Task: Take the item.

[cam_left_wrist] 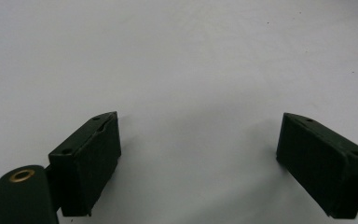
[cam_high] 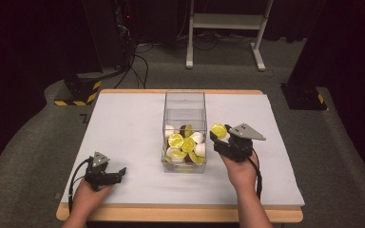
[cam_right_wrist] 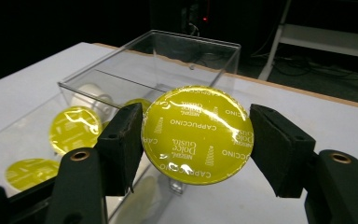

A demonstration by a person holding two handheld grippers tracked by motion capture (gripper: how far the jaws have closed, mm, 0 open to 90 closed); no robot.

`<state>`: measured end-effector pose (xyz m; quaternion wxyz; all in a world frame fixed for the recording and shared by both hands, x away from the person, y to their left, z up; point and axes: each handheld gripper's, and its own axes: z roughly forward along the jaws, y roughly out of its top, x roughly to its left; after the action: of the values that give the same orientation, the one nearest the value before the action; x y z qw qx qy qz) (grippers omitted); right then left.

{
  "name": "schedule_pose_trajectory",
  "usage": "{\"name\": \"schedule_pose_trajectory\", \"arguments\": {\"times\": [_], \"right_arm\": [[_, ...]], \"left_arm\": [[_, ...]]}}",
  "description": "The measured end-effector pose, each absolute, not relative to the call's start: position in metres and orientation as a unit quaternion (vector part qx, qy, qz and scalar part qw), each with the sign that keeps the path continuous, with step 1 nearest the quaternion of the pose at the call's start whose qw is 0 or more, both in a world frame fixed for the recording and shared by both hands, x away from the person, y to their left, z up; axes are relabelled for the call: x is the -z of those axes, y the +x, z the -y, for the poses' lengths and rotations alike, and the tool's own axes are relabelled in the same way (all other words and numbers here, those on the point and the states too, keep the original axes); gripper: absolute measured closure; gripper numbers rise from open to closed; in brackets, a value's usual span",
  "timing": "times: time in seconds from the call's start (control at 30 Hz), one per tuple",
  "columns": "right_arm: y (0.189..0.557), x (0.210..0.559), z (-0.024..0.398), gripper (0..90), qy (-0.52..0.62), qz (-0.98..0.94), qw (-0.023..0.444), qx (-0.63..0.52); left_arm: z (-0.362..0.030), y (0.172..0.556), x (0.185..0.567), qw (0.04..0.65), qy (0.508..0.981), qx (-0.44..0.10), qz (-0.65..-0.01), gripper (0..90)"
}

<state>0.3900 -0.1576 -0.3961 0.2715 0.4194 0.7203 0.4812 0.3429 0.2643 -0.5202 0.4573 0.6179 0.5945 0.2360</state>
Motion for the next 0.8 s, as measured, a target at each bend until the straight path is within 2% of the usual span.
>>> {"name": "schedule_pose_trajectory", "arguments": {"times": [0.8], "right_arm": [[0.421, 0.424, 0.201, 37.7, 0.483, -0.697, 0.297, -0.439]], "left_arm": [[-0.264, 0.343, 0.520, 0.458, 0.617, -0.237, -0.595, 13.7]]}}
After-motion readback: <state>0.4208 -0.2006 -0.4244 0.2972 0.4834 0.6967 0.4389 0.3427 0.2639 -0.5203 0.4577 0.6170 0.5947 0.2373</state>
